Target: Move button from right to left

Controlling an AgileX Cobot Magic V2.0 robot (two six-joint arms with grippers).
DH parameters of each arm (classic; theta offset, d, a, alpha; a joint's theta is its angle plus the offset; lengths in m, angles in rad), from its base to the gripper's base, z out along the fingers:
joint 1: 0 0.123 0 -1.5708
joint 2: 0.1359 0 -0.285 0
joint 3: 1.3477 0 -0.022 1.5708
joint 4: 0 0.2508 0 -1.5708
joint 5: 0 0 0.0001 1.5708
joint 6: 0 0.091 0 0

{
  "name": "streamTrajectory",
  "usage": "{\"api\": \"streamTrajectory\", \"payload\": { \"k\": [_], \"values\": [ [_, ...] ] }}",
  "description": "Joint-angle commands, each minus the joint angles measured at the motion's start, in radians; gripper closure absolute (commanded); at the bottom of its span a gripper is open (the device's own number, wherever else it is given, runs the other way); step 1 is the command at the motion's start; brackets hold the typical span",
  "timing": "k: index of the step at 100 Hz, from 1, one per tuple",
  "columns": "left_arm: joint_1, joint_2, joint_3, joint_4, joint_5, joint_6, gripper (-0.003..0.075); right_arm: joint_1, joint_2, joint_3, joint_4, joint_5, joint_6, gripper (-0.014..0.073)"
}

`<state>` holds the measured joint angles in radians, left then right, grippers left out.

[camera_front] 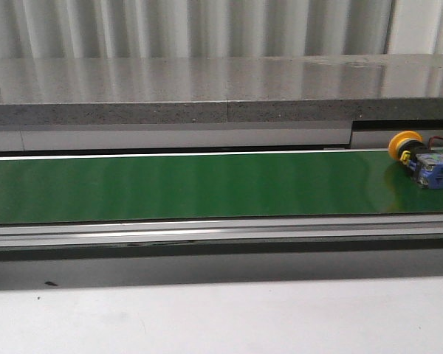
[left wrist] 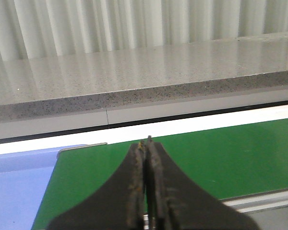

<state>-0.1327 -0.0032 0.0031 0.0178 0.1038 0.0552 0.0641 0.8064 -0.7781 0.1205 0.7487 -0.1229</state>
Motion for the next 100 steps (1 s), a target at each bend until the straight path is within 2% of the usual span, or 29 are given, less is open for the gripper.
{"api": "streamTrajectory", "payload": {
  "k": [1,32,51,77,100],
  "values": [
    [-0.004,-0.018,0.037,-0.002,-0.083,0.001,0.0741,0.002,-0.104,0.025,-0.001,-0.092,-0.009,0.0661],
    [-0.004,-0.018,0.037,-0.002,-0.083,0.001,0.0741,0.002,-0.453,0.206,-0.001,-0.160,-0.009,0.0661],
    [-0.004,-0.018,0.037,-0.002,-0.104,0.001,0.0741,0.002,-0.601,0.320,-0.001,-0.221,-0.009,0.0661],
    [-0.004,-0.017,0.005,-0.002,-0.133,0.001,0.0741,0.002,-0.631,0.431,-0.001,-0.378,-0.009,0.0661],
    [-0.004,-0.016,-0.116,0.002,-0.085,0.001,0.0741,0.002,-0.631,0.437,-0.001,-0.394,-0.009,0.0661]
  ]
}}
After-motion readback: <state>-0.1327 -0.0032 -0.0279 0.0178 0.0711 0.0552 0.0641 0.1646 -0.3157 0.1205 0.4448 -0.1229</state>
